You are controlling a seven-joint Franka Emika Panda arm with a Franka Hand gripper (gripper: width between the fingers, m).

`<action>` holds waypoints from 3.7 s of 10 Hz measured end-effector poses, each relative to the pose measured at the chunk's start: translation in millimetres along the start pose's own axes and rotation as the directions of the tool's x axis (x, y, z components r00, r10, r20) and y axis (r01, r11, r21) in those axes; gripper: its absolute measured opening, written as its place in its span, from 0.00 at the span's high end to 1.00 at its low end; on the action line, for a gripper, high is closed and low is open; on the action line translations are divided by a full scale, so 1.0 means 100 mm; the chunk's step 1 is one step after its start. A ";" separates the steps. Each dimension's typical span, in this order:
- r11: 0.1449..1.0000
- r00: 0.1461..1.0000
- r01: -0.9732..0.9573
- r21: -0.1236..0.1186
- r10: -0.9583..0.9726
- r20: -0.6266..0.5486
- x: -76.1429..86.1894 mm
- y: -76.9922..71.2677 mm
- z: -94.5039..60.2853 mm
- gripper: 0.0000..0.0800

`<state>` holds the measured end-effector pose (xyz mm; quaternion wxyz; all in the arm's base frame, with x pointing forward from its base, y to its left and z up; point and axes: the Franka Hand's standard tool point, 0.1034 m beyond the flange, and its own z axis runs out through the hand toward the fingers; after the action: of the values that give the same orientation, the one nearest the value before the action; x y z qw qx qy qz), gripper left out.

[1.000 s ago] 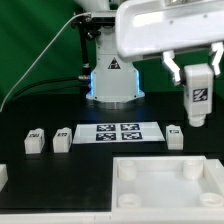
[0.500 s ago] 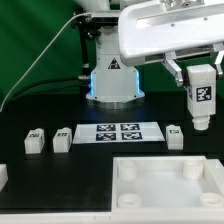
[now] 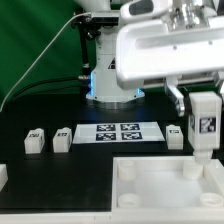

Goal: Assemble one leg

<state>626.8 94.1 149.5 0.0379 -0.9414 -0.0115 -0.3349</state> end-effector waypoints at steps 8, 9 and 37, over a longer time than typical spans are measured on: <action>1.000 0.998 0.007 0.005 -0.008 0.060 -0.41 -0.11 0.36 0.64; 1.000 0.998 0.010 0.010 -0.010 0.066 -0.41 -0.15 0.39 0.64; 0.999 0.958 -0.029 0.022 0.021 0.286 -0.50 -0.15 0.48 0.19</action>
Offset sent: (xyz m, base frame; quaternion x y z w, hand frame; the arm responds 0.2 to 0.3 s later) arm 0.0039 0.0112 -0.0135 0.0022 0.0055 0.0212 0.9998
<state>618.0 112.9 81.9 0.0520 -0.9794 -0.0093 -0.1950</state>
